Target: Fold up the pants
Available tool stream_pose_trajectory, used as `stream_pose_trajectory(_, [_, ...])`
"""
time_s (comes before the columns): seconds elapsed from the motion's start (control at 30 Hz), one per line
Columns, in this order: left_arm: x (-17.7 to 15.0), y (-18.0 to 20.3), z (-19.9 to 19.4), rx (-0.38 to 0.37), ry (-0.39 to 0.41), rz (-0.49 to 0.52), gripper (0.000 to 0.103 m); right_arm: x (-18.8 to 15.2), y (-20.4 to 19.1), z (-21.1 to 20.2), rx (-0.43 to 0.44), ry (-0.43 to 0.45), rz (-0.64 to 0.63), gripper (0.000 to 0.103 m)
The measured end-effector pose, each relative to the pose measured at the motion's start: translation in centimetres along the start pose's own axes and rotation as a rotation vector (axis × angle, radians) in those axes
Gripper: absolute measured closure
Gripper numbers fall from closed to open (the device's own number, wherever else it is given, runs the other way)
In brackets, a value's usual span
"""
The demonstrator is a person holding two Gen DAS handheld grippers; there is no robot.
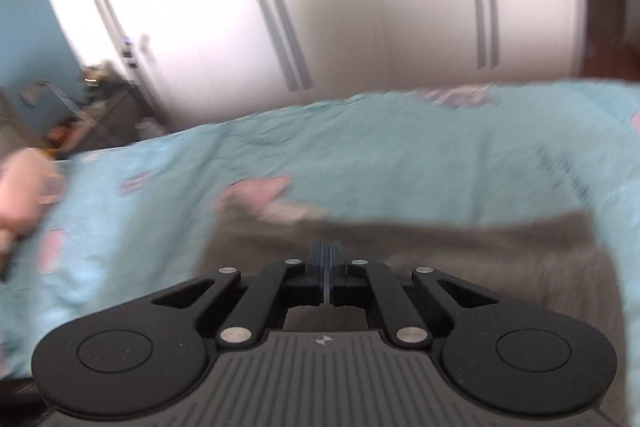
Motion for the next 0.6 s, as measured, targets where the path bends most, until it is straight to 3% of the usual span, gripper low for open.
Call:
stream_pose_trajectory(0.07, [-0.1,0.0,0.0,-0.003,0.002,0.002,0.003,-2.3,0.1,1.2,0.019,-0.101,0.031,0.101])
stream_pose_trajectory(0.13, [-0.2,0.1,-0.2,-0.011,0.013,0.001,0.003,-3.2,1.5,3.2,-0.063,-0.13,0.011,0.101])
stream_pose_trajectory(0.27, [-0.2,0.1,-0.3,-0.017,0.012,0.003,0.002,0.1,4.0,4.9,-0.151,0.022,0.06,0.1])
stream_pose_trajectory(0.3, [-0.2,0.1,-0.4,-0.018,0.014,-0.001,0.002,0.9,4.8,4.7,-0.194,0.043,0.103,0.098])
stream_pose_trajectory(0.33, [-0.2,0.1,-0.4,-0.02,0.016,-0.002,0.002,1.3,5.4,4.2,-0.221,0.046,0.156,0.089])
stream_pose_trajectory(0.37, [-0.1,0.1,-0.3,-0.018,0.016,-0.002,0.002,1.3,5.4,3.4,-0.197,0.042,0.204,0.084])
stream_pose_trajectory(0.43, [-0.1,0.2,-0.2,-0.01,0.013,0.0,0.002,0.7,3.7,1.6,-0.013,0.051,0.235,0.061])
stream_pose_trajectory(0.5, [-0.1,0.3,0.0,-0.004,0.007,0.01,0.002,-1.2,2.5,-0.1,0.086,0.031,0.229,0.052])
stream_pose_trajectory(0.57, [-0.2,0.8,0.0,-0.008,0.003,0.033,0.002,-4.2,3.1,-0.7,0.084,-0.046,0.219,0.051])
stream_pose_trajectory(0.6, [-0.3,1.0,0.0,-0.005,0.001,0.046,0.002,-5.8,4.2,-0.7,0.03,-0.087,0.208,0.05])
Point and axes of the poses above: each gripper's, at about its wrist camera, not at the fingertips, and z roughly the way its jaws point, y to its right, x to its top, the point moved 10 cm from there along z, roughly the way its jaws point, and after that the axes turned 6 degrees about -y, right-handed, at the moved point
